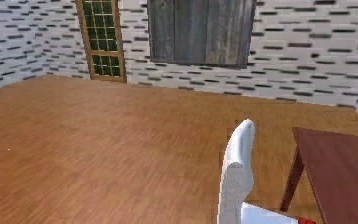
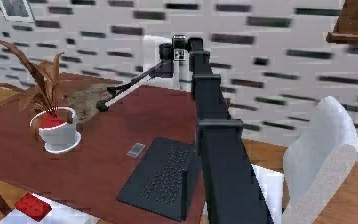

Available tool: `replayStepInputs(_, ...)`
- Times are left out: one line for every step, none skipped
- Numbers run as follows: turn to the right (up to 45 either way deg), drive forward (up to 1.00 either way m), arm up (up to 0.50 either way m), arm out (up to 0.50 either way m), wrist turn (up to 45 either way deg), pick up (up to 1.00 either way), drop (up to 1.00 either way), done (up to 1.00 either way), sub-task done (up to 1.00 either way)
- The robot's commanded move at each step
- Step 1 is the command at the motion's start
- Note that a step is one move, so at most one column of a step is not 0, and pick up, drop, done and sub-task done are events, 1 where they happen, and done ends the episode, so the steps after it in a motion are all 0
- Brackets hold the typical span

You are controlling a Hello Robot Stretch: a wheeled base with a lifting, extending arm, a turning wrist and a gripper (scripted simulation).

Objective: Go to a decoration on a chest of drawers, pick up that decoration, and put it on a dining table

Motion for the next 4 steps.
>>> replayStepInputs(0.0, 0.00, -0.32, 0.00, 0.0, 0.00, 0.00, 0.00, 0.00)
replayStepInputs(0.0, 0.00, 0.00, 0.00, 0.0, 0.00, 1.00, 0.00, 0.00)
replayStepInputs(0.0, 0.00, 0.10, 0.00, 0.0, 0.00, 0.00, 0.00, 0.00)
replayStepInputs(0.0, 0.00, 0.00, -0.08, 0.0, 0.00, 0.00, 0.00, 0.00)
